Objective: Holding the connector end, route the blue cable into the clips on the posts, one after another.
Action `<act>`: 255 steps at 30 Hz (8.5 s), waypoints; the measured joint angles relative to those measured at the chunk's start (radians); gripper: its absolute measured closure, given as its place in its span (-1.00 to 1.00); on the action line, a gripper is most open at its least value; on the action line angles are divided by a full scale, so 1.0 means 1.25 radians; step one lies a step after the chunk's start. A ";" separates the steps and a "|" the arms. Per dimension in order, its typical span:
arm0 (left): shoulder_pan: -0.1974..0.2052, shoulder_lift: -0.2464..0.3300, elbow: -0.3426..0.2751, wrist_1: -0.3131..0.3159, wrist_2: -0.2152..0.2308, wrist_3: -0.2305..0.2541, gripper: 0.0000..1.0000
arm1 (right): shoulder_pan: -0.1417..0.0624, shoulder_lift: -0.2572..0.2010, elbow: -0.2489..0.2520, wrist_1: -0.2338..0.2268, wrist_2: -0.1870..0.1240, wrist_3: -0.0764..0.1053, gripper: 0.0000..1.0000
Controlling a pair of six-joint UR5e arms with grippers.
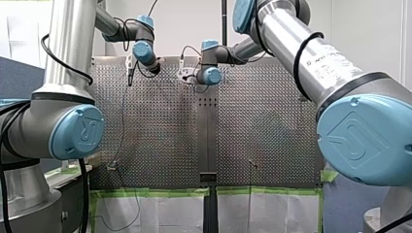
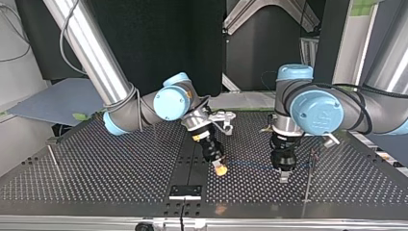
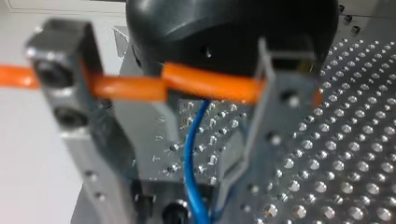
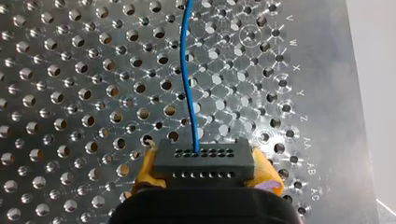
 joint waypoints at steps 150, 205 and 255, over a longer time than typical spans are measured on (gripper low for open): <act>-0.197 -0.172 -0.096 0.068 -0.149 -0.036 1.00 | -0.075 -0.028 0.378 -0.008 0.119 -0.108 1.00; -0.313 -0.370 -0.165 0.283 -0.162 -0.069 1.00 | -0.127 -0.026 0.719 -0.365 0.114 -0.061 1.00; -0.421 -0.560 -0.165 0.538 -0.190 -0.110 1.00 | -0.223 0.133 0.857 -0.686 0.079 -0.041 1.00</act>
